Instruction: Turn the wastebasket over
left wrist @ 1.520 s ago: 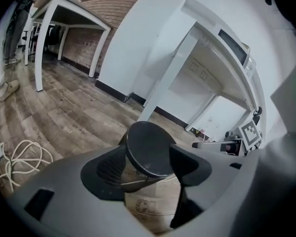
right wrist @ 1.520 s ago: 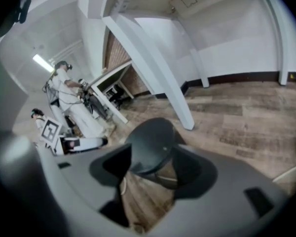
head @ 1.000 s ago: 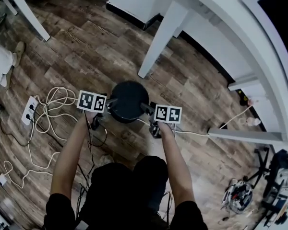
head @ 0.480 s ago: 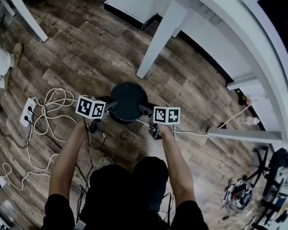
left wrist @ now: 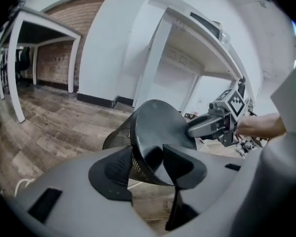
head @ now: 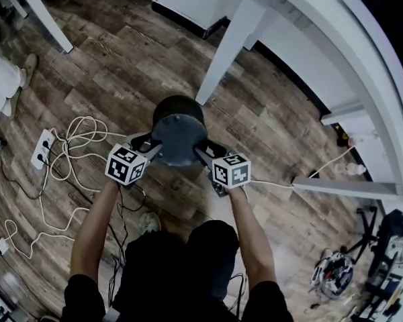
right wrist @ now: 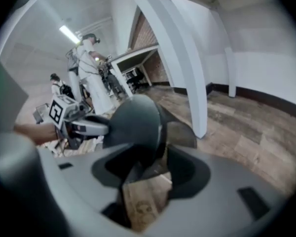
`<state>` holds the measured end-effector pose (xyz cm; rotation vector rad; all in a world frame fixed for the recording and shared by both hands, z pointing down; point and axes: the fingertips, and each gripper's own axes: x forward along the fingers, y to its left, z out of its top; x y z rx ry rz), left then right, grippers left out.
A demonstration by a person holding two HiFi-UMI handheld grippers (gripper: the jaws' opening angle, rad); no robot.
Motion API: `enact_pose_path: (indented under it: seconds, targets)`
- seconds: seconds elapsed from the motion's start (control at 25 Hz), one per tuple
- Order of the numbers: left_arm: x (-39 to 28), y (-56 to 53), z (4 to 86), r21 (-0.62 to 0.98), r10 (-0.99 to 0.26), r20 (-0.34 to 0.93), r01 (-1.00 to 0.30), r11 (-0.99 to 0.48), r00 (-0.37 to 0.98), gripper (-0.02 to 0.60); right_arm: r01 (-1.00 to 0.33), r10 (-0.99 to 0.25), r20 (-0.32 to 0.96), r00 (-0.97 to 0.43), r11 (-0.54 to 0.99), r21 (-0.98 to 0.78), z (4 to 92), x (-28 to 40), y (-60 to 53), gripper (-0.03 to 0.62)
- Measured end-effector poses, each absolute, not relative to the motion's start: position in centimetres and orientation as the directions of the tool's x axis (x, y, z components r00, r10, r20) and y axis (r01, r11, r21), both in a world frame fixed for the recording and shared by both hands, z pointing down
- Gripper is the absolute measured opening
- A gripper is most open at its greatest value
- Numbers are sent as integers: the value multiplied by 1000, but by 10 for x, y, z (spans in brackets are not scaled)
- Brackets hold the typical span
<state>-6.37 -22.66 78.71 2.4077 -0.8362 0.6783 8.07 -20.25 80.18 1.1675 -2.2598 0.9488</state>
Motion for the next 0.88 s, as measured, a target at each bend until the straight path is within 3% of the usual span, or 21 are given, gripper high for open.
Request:
enact_pose_path:
  seconds: [0.2,0.6,0.88]
  targets:
    - [-64,-210,798,171,-472,611,-688,-705,635,204,-834,-548,641,-537,458,-308,820,81,-182,202]
    - [-64,-162,813,230,-502,565,-709,-667,655,187,-775,-470,641,-607,527,-348,854,85,-124,179]
    - [-64,-111,859,238,-469,623,-724,-648,625,186,-762,-416,682,-602,554,-334,898,84,-80,187]
